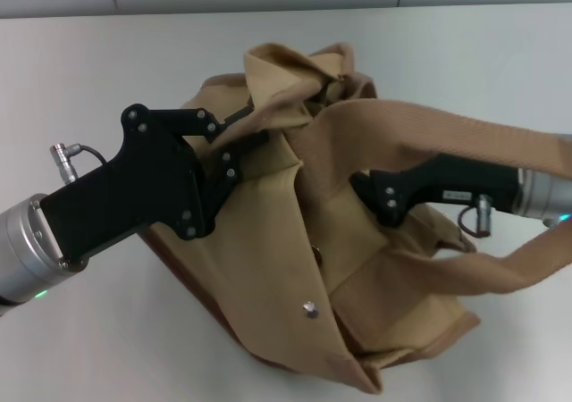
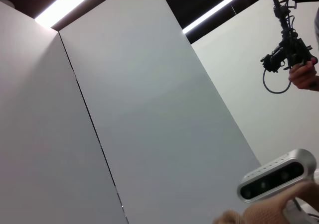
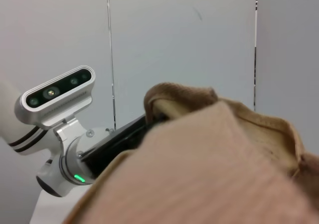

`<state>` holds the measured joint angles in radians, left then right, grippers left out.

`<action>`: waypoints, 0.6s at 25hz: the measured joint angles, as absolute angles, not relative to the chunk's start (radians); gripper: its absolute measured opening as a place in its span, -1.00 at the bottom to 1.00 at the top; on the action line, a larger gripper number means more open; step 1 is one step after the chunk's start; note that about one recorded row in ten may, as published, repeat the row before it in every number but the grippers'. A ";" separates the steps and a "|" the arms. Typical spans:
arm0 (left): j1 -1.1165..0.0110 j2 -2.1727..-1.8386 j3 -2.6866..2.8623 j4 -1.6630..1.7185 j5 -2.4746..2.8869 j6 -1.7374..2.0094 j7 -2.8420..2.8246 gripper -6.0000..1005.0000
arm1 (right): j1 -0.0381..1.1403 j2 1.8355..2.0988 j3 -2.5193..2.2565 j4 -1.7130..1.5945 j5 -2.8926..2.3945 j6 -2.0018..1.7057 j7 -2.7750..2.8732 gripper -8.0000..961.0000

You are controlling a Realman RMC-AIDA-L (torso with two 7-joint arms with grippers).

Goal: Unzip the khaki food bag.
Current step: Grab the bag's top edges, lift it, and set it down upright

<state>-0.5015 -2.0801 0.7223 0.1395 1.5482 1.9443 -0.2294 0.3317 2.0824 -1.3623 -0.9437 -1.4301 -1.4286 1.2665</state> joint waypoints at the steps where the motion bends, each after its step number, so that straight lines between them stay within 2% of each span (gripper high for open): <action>1: -0.502 -2.080 0.722 0.140 1.548 1.944 -0.229 -0.70 | 0.325 2.082 -1.354 -0.944 -1.431 -1.442 1.262 -0.99; 15: -0.506 -2.080 0.710 0.134 1.532 1.940 -0.231 -0.69 | 0.238 2.083 -1.132 -0.969 -1.606 -1.655 1.251 -0.99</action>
